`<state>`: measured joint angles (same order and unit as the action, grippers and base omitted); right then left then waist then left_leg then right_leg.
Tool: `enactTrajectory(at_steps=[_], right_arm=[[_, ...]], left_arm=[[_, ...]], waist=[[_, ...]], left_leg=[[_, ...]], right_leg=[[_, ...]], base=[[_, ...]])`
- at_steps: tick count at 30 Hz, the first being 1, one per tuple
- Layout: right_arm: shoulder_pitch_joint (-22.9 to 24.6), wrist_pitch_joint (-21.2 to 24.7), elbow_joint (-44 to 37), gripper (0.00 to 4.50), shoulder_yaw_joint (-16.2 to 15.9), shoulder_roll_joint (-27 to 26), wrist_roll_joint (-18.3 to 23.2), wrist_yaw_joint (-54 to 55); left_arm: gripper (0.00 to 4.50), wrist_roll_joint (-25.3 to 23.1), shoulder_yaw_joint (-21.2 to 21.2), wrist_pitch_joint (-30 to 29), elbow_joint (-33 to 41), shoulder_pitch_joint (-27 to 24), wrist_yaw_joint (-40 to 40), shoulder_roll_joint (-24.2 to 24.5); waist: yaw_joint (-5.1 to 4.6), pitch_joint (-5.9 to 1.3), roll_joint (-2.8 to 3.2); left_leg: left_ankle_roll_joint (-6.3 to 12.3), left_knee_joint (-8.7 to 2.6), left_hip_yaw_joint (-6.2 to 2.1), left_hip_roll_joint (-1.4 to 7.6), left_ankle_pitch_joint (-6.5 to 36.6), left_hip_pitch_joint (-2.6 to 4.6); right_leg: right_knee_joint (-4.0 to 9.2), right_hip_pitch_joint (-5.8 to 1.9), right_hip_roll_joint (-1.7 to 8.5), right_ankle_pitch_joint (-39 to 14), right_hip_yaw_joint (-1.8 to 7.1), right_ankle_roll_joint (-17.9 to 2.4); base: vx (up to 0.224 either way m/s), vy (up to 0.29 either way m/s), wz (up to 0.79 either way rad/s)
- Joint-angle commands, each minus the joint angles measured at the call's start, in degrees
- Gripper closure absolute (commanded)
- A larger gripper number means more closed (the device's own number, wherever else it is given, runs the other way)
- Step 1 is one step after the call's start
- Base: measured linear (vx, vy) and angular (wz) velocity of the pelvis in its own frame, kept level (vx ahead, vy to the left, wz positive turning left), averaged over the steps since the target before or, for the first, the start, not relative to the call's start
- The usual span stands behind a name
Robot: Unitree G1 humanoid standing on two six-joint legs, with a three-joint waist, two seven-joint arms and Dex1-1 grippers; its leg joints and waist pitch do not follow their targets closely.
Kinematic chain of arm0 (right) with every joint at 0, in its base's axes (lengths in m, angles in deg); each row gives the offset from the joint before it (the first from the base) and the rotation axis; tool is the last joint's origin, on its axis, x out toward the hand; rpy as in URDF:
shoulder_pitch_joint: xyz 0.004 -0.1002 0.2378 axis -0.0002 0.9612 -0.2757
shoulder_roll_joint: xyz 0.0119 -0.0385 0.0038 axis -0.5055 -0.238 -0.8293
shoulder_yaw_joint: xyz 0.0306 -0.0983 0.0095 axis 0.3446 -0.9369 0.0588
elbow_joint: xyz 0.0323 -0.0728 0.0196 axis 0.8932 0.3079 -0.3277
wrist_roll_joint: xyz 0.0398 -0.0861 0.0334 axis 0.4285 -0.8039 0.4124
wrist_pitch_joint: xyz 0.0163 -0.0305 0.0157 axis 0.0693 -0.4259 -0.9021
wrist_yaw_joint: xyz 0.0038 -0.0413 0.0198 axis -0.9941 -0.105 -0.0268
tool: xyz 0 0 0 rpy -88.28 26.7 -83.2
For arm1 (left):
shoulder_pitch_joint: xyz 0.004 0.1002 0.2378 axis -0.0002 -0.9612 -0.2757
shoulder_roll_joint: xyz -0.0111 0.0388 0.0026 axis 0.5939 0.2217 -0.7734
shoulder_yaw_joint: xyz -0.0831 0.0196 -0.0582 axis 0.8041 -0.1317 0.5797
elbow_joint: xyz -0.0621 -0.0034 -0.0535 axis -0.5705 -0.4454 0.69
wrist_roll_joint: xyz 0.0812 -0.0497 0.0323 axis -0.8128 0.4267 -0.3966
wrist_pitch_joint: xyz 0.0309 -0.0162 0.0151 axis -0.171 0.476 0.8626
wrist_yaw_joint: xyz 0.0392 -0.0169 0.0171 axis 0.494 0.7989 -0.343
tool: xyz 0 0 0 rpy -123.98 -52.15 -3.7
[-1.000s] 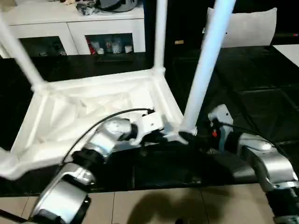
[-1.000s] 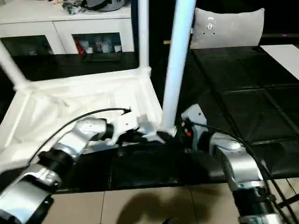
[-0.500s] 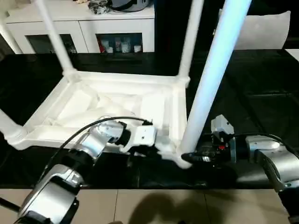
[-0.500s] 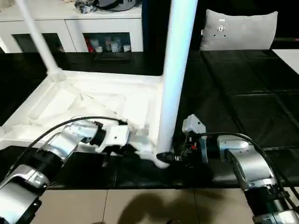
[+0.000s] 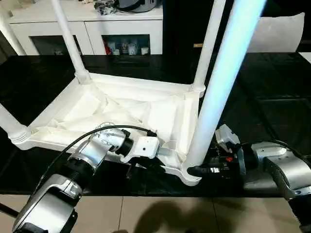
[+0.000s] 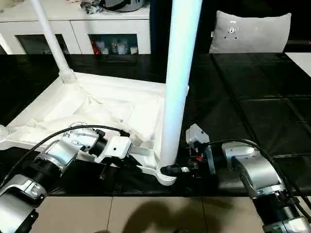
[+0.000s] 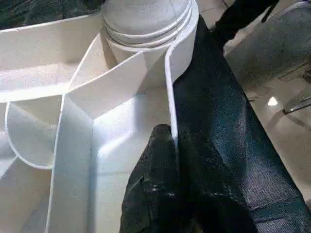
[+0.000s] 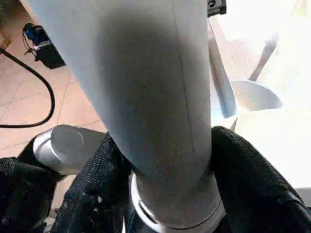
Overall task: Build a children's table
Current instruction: Rotate leg to tighten
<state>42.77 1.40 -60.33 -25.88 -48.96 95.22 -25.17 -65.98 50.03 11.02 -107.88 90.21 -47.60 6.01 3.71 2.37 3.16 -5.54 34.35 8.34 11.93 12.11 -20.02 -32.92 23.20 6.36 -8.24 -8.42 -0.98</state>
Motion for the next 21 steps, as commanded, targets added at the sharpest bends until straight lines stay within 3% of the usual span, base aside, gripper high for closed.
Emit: enactTrajectory(at_steps=[1,4,5,8,9,11,13,14,15,16,17,18,19,21], right_arm=[[0.8,2.0,-2.3,2.34,-0.1,-1.2,3.0,0.2],[1.6,2.8,-3.5,2.38,0.5,-2.2,3.5,2.1],[2.0,4.0,-4.2,2.39,1.4,-4.1,3.1,6.2],[1.9,5.5,-4.1,2.42,2.0,-6.1,2.2,10.7],[0.8,5.3,-1.8,2.42,2.3,-9.5,-2.2,19.5],[-0.8,7.0,0.7,2.43,3.1,-12.8,-5.2,27.5],[-3.2,9.4,3.5,2.45,4.6,-16.8,-7.7,36.7],[-3.7,9.7,4.0,2.48,4.9,-17.6,-8.2,38.4],[-4.6,10.0,5.0,2.49,5.3,-19.3,-9.3,41.9],[-5.3,10.0,5.6,2.49,5.5,-20.5,-10.0,44.3],[-6.5,9.7,7.1,2.49,6.0,-23.4,-11.2,49.4],[-6.5,9.7,7.1,2.49,6.0,-23.4,-11.2,49.4],[-6.9,9.0,7.7,2.49,6.2,-24.7,-11.5,51.2],[-6.9,7.8,8.3,2.49,6.9,-27.3,-11.0,52.6]], left_arm=[[4.5,-1.1,-1.9,-0.5,1.0,-0.1,-0.8,-0.6],[4.5,-0.8,-0.9,-3.8,1.1,0.1,1.4,-1.7],[4.5,-0.5,0.1,-7.6,1.4,0.4,3.9,-2.8],[4.5,-0.6,0.9,-11.1,1.6,0.7,6.3,-3.8],[4.5,-0.7,2.1,-14.2,0.8,1.6,10.6,-6.0],[4.5,-0.9,3.2,-17.0,-0.5,2.7,14.8,-8.0],[4.5,-1.7,3.8,-19.6,-2.0,3.8,19.3,-10.3],[4.5,-1.8,3.9,-20.2,-2.2,4.0,20.2,-10.9],[4.5,-2.0,4.3,-21.5,-2.6,4.3,22.2,-12.1],[4.5,-2.1,4.5,-22.3,-2.8,4.5,23.6,-12.9],[4.5,-2.5,5.0,-23.7,-3.3,5.0,27.0,-15.0],[4.5,-2.5,5.0,-23.7,-3.3,5.0,27.0,-15.0],[4.5,-2.7,5.2,-24.1,-3.6,5.2,28.6,-15.8],[4.5,-3.4,5.9,-25.2,-3.9,5.6,31.4,-17.6]], waist=[[-0.09,-3.74,-1.46],[-0.11,-3.65,-1.44],[-0.17,-3.55,-1.13],[-0.68,-3.26,-1.34],[-0.87,-3.16,-1.0],[-2.47,-2.79,-1.09],[-3.88,-2.71,-1.02],[-4.91,-2.72,-0.47],[-5.48,-2.83,0.0],[-6.67,-2.76,-0.17],[-7.43,-2.75,0.29],[-8.06,-2.57,0.38],[-8.86,-2.59,0.42],[-9.83,-2.51,0.23]], left_leg=[[5.6,-3.89,0.9,0.87,8.2,-0.82],[5.17,-3.9,1.0,0.8,8.7,-0.7],[5.03,-3.97,0.92,0.73,9.1,-0.74],[3.84,-3.94,0.92,0.34,11.1,-0.48],[3.33,-3.91,0.85,0.17,12.1,-0.36],[1.71,-3.55,0.62,-0.46,14.9,-0.47],[1.73,-3.28,0.14,-0.62,18.1,-0.57],[1.66,-3.17,0.04,-0.61,19.6,-0.17],[1.64,-3.18,-0.22,-0.62,20.3,-0.28],[1.65,-3.46,-0.58,-0.29,21.6,-0.89],[2.13,-3.68,-0.85,0.11,23.7,-0.27],[2.25,-3.92,-1.02,0.36,25.1,-0.19],[2.42,-4.18,-1.35,0.48,27.3,-0.13],[2.5,-4.2,-1.39,0.16,28.0,0.03]], right_leg=[[4.21,-3.91,2.15,-22.0,2.95,-7.4],[4.43,-3.86,2.19,-23.3,2.93,-7.0],[4.44,-3.81,2.08,-24.0,2.84,-6.9],[5.16,-3.57,1.97,-28.2,2.46,-5.4],[5.53,-3.42,1.97,-30.5,2.26,-4.4],[6.31,-3.17,1.67,-35.3,1.17,-1.8],[7.21,-3.31,1.68,-38.1,0.13,0.5],[7.73,-3.04,1.74,-38.2,-0.37,0.7],[7.84,-3.36,1.74,-37.7,-0.72,0.9],[7.9,-3.92,1.69,-36.6,-1.2,1.3],[8.39,-4.02,1.89,-35.2,-1.67,1.0],[8.45,-4.07,1.92,-34.6,-1.89,0.8],[8.58,-4.54,1.96,-33.9,-2.13,1.0],[8.74,-4.28,2.29,-34.1,-1.96,0.3]], base=[[0.0,0.0,0.0],[0.0,0.0,0.0],[0.0,0.0,0.0],[0.0,0.0,0.0],[0.0,0.0,0.0],[0.0,0.0,0.0],[0.0,0.0,0.0],[0.0,0.0,0.0],[0.0,0.0,0.0],[0.0,0.0,0.0],[0.0,0.0,0.0],[0.0,0.0,0.0],[0.0,0.0,0.0],[0.0,0.0,0.0]])
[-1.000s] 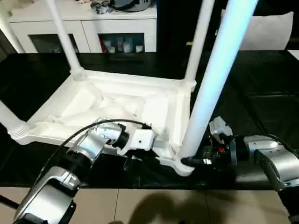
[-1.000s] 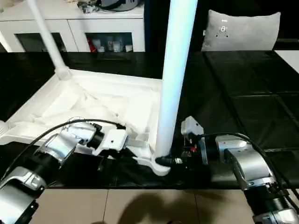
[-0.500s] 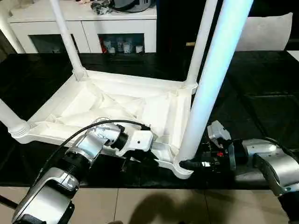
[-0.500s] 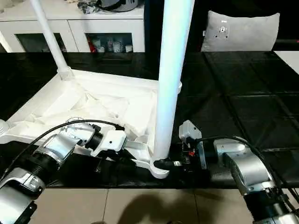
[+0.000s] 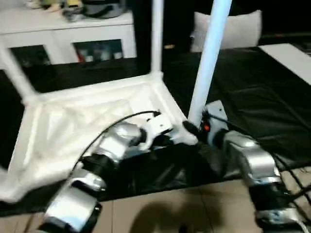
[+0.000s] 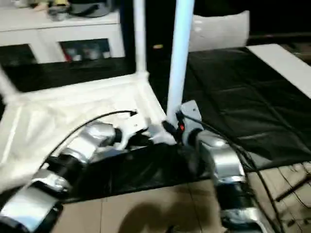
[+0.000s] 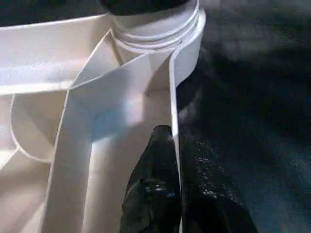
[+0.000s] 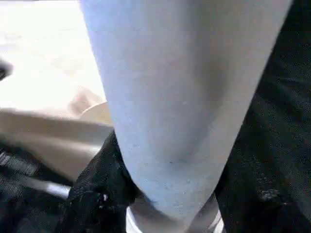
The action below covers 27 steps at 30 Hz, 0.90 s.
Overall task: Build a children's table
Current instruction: Rotate leg to tighten
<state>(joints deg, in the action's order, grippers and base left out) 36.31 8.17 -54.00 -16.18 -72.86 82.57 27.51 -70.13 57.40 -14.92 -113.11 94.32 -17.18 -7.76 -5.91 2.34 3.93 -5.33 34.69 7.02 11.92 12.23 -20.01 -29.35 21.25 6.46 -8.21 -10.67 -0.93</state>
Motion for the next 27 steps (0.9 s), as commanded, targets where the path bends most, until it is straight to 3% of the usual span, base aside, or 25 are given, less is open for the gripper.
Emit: enactTrajectory(at_steps=[1,2,5,7,9,14,16,18,19,20,22,23,25,26,27], right_arm=[[-0.4,0.9,1.9,2.49,-2.6,-3.7,1.9,-0.2],[-0.3,0.7,1.8,1.98,-2.4,-3.9,2.2,-0.2],[0.0,-0.3,0.9,1.75,-1.5,-3.8,2.9,-1.1],[0.3,-1.8,-0.3,1.41,-1.0,-2.5,3.6,-3.3],[1.0,-2.0,-1.7,1.36,-1.0,-0.1,4.8,-7.4],[3.3,-3.9,-4.4,0.9,-2.3,7.0,6.5,-19.4],[3.9,-4.5,-5.2,0.72,-2.5,8.9,7.1,-22.5],[4.5,-4.7,-5.8,0.54,-2.5,12.3,8.2,-27.3],[4.6,-4.7,-6.0,0.47,-2.5,13.3,8.6,-28.7],[4.8,-6.0,-6.2,0.47,-3.1,15.1,8.3,-31.0],[5.1,-7.7,-6.5,0.47,-3.9,17.0,8.0,-33.8],[5.9,-7.6,-8.2,0.47,-5.2,20.4,9.5,-40.5],[6.0,-7.0,-8.5,0.47,-5.6,22.3,10.6,-44.6],[5.9,-7.3,-8.3,0.47,-5.7,22.6,10.6,-45.2],[5.9,-7.6,-8.1,0.47,-6.1,23.2,10.9,-46.8]], left_arm=[[4.5,0.7,-1.4,0.7,1.2,1.6,1.4,-4.0],[4.5,0.6,-1.3,0.8,0.9,1.8,1.9,-4.1],[4.5,0.3,-1.0,1.4,0.6,1.8,2.4,-3.7],[4.5,0.3,-1.1,2.1,1.1,1.3,1.0,-2.7],[4.5,0.3,-1.5,3.7,1.2,0.9,-1.0,-1.2],[4.5,0.7,-2.3,8.4,1.4,0.1,-6.8,2.5],[4.5,1.0,-2.5,10.0,1.7,-0.2,-8.8,3.4],[4.5,1.8,-2.9,12.6,2.6,-1.1,-12.7,5.0],[4.5,2.0,-3.1,13.5,2.9,-1.3,-13.8,5.4],[4.5,2.3,-3.3,14.4,3.0,-1.6,-15.3,6.1],[4.5,2.5,-3.4,15.6,2.8,-1.7,-16.5,6.7],[4.5,2.3,-4.3,17.6,2.6,-1.8,-18.9,7.8],[4.5,2.6,-4.9,19.1,2.6,-2.0,-21.2,8.5],[4.5,2.7,-5.1,19.4,2.6,-2.1,-21.7,8.6],[4.5,2.9,-5.6,20.4,2.9,-2.3,-23.5,9.2]], waist=[[-0.74,-2.48,-0.46],[-1.15,-2.62,-0.47],[-1.29,-2.8,-0.7],[-1.22,-3.07,-0.55],[-1.01,-3.21,-0.7],[1.0,-3.89,-1.33],[1.82,-4.01,-1.31],[2.77,-4.48,-1.37],[3.49,-4.73,-1.19],[3.98,-4.52,-1.36],[5.01,-4.36,-1.23],[5.73,-4.23,-1.17],[6.57,-3.96,-1.28],[6.92,-3.96,-1.2],[6.91,-3.85,-1.25]], left_leg=[[2.28,-4.47,-0.16,-0.03,27.8,0.18],[2.55,-4.55,-0.25,-0.09,27.0,-0.22],[3.2,-4.6,-0.12,-0.27,24.3,-0.62],[4.03,-4.78,-0.15,-0.01,21.3,-1.18],[4.97,-4.84,-0.06,0.12,19.4,-1.41],[9.27,-3.95,0.71,-0.06,11.2,-1.78],[10.21,-3.68,0.7,-0.09,8.6,-2.13],[10.99,-3.22,0.71,-0.01,4.4,-2.28],[12.19,-2.93,0.64,0.06,1.4,-2.27],[13.29,-2.84,0.81,0.21,-0.3,-2.27],[13.21,-2.85,1.0,0.31,0.5,-1.96],[12.77,-3.0,1.14,0.4,1.8,-1.76],[12.05,-3.28,1.21,0.61,4.4,-1.81],[11.22,-3.41,1.3,0.79,5.7,-1.48],[10.84,-3.51,1.27,0.81,6.3,-1.61]], right_leg=[[5.29,-2.34,2.36,-34.4,0.16,-0.1],[5.03,-2.62,2.52,-33.5,0.42,-0.6],[4.63,-2.62,2.7,-31.9,1.01,-2.3],[3.81,-2.93,2.86,-28.1,1.8,-4.2],[3.3,-3.14,2.77,-25.1,2.32,-5.8],[1.33,-3.09,2.77,-16.5,3.97,-10.1],[0.82,-3.27,2.76,-15.3,4.1,-10.5],[-0.05,-3.32,2.77,-10.9,4.4,-11.4],[-0.64,-3.22,2.67,-7.0,4.45,-12.2],[-0.91,-2.84,2.57,-4.9,4.58,-13.1],[-0.87,-2.62,2.48,-6.7,4.59,-13.3],[-0.7,-2.57,2.35,-8.9,4.63,-13.0],[-0.52,-2.75,2.38,-12.0,4.76,-12.0],[-0.33,-2.43,2.39,-13.6,4.89,-11.7],[-0.27,-2.44,2.38,-14.3,4.9,-11.6]], base=[[0.0,0.0,0.0],[0.0,0.0,0.0],[0.0,0.0,0.0],[0.0,0.0,0.0],[0.0,0.0,0.0],[0.0,0.0,0.0],[0.014,-0.028,0.0],[0.014,-0.028,0.0],[0.0,0.0,0.0],[0.0,0.0,0.0],[0.0,0.0,0.0],[0.0,0.0,0.0],[0.0,0.0,0.0],[0.0,0.0,0.0],[0.0,0.0,0.0]])
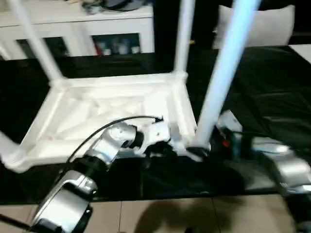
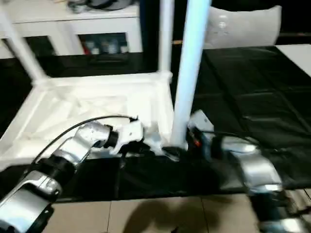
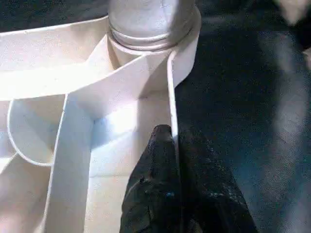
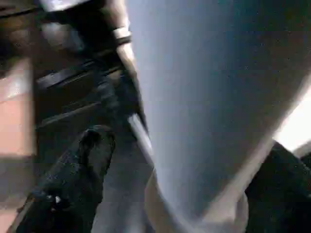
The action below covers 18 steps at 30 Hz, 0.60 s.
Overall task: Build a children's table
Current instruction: Rotate leg to tighten
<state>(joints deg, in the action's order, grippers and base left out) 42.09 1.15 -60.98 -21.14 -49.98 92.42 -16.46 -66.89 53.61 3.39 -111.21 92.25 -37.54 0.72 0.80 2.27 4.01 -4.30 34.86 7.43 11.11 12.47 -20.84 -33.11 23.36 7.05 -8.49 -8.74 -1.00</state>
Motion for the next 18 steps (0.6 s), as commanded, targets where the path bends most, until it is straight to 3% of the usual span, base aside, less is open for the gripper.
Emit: enactTrajectory(at_steps=[1,3,4,6,12,18], right_arm=[[0.2,-0.8,-1.1,0.47,-1.3,0.7,1.1,-3.7],[0.2,-0.9,-1.1,0.47,-1.7,1.2,1.4,-4.9],[0.1,-1.2,-1.0,0.73,-2.0,1.5,1.5,-5.4],[0.2,-2.5,-0.7,0.8,-2.6,1.9,1.5,-6.6],[0.6,0.3,-1.5,1.3,-4.9,3.0,2.7,-11.3],[0.8,0.2,-0.9,1.8,-5.8,2.9,2.8,-11.7]], left_arm=[[4.5,-0.2,-2.0,2.7,1.2,-0.3,-4.0,1.0],[4.5,0.1,-2.4,3.2,1.7,-0.5,-5.7,1.4],[4.5,0.3,-2.5,3.4,2.0,-0.6,-6.5,1.6],[4.5,0.7,-3.0,4.3,2.8,-0.8,-8.6,2.1],[4.5,1.5,-5.2,6.1,5.1,-1.2,-15.0,4.1],[4.5,1.3,-5.6,6.7,5.1,-1.4,-15.6,4.3]], waist=[[0.43,-3.79,-1.31],[0.71,-3.76,-1.49],[0.88,-3.75,-1.56],[1.42,-3.76,-1.59],[2.21,-3.9,-1.56],[2.73,-3.88,-1.66]], left_leg=[[8.87,-3.79,0.89,1.64,7.0,-0.71],[7.64,-3.94,0.92,1.65,7.9,-0.68],[7.41,-3.98,0.96,1.67,8.0,-0.62],[6.88,-4.03,1.15,1.73,8.1,-0.35],[6.95,-4.0,1.48,1.89,6.8,-0.29],[6.31,-4.02,1.61,1.84,6.4,-0.29]], right_leg=[[3.62,-4.52,1.81,-15.3,3.02,-11.1],[3.69,-4.45,1.82,-16.6,3.16,-10.6],[3.73,-4.43,1.85,-17.0,3.18,-10.5],[3.79,-4.19,1.94,-17.8,3.37,-10.2],[3.28,-4.15,1.84,-15.3,3.6,-10.9],[3.24,-4.16,1.87,-15.0,3.68,-10.9]], base=[[0.0,0.0,0.0],[0.0,0.0,0.0],[0.0,0.0,0.0],[0.0,0.0,0.0],[0.0,0.0,0.0],[0.0,0.0,0.0]])
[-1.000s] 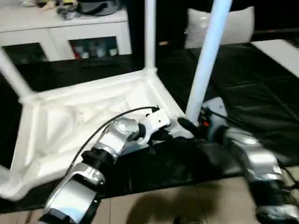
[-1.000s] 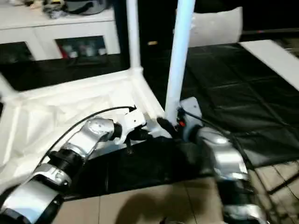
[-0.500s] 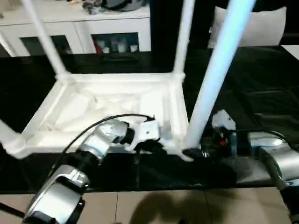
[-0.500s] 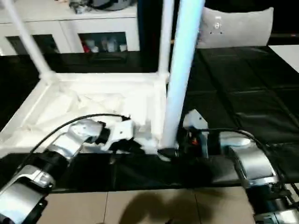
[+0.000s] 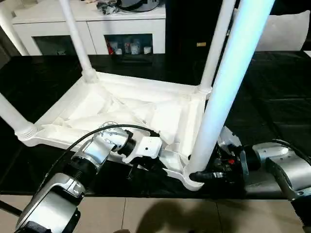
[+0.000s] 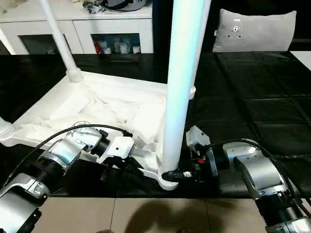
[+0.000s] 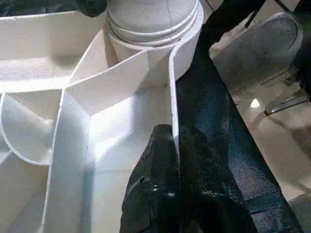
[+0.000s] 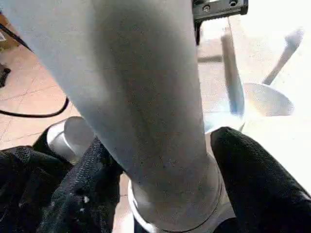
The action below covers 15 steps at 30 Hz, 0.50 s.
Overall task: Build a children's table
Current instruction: Rotate leg to tighten
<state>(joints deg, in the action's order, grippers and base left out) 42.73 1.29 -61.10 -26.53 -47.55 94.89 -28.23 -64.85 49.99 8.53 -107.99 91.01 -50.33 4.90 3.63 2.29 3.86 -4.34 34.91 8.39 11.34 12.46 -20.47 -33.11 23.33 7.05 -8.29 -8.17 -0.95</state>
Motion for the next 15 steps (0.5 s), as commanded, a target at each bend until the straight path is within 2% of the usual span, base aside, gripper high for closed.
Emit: enactTrajectory(at_steps=[1,8,10,12,13,15], right_arm=[[0.1,0.0,-0.8,1.93,-0.4,0.4,0.3,0.1],[1.6,2.4,-3.1,2.3,0.0,-0.4,2.9,0.0],[2.4,4.0,-4.4,2.34,1.4,-2.4,4.0,3.3],[2.4,4.6,-4.2,2.36,1.9,-3.9,3.6,6.4],[2.4,4.6,-4.2,2.38,1.9,-3.9,3.6,6.4],[0.5,6.3,-1.1,2.4,3.0,-9.9,-1.2,20.2]], left_arm=[[4.5,-0.7,-2.0,1.5,1.9,-0.1,-2.8,0.2],[4.5,0.7,-1.3,-0.3,2.4,-0.9,-2.5,-0.3],[4.5,0.3,-0.2,-3.0,1.9,-0.8,1.2,-1.4],[4.5,-0.2,0.4,-4.8,1.2,-0.5,4.3,-2.3],[4.5,-0.2,0.4,-4.8,1.2,-0.5,4.3,-2.3],[4.5,-1.0,2.6,-12.0,-0.3,0.5,13.5,-5.9]], waist=[[-0.13,-3.86,-1.49],[-0.14,-3.92,-1.66],[-0.07,-3.87,-1.47],[-0.29,-3.63,-1.65],[-0.49,-3.4,-1.69],[-1.42,-2.9,-1.53]], left_leg=[[6.15,-4.11,0.67,1.57,6.7,-0.67],[6.11,-4.11,0.68,1.57,6.1,-0.67],[5.92,-4.13,0.66,1.57,6.3,-0.66],[5.44,-4.28,0.72,1.41,7.7,-0.69],[4.64,-4.45,0.72,1.32,9.3,-0.52],[2.15,-4.47,0.82,0.7,12.5,-0.09]], right_leg=[[3.38,-4.13,1.84,-16.2,3.08,-10.6],[3.37,-4.1,1.78,-16.2,3.12,-10.1],[3.43,-4.12,1.84,-16.6,3.12,-10.1],[3.81,-4.09,1.73,-19.1,3.03,-9.2],[4.12,-3.96,1.67,-21.9,2.95,-8.4],[5.16,-3.51,1.44,-29.6,2.62,-5.7]], base=[[0.0,0.0,0.0],[0.0,0.0,0.0],[0.0,0.0,0.0],[0.0,0.0,0.0],[0.0,0.0,0.0],[0.0,0.0,0.0]])
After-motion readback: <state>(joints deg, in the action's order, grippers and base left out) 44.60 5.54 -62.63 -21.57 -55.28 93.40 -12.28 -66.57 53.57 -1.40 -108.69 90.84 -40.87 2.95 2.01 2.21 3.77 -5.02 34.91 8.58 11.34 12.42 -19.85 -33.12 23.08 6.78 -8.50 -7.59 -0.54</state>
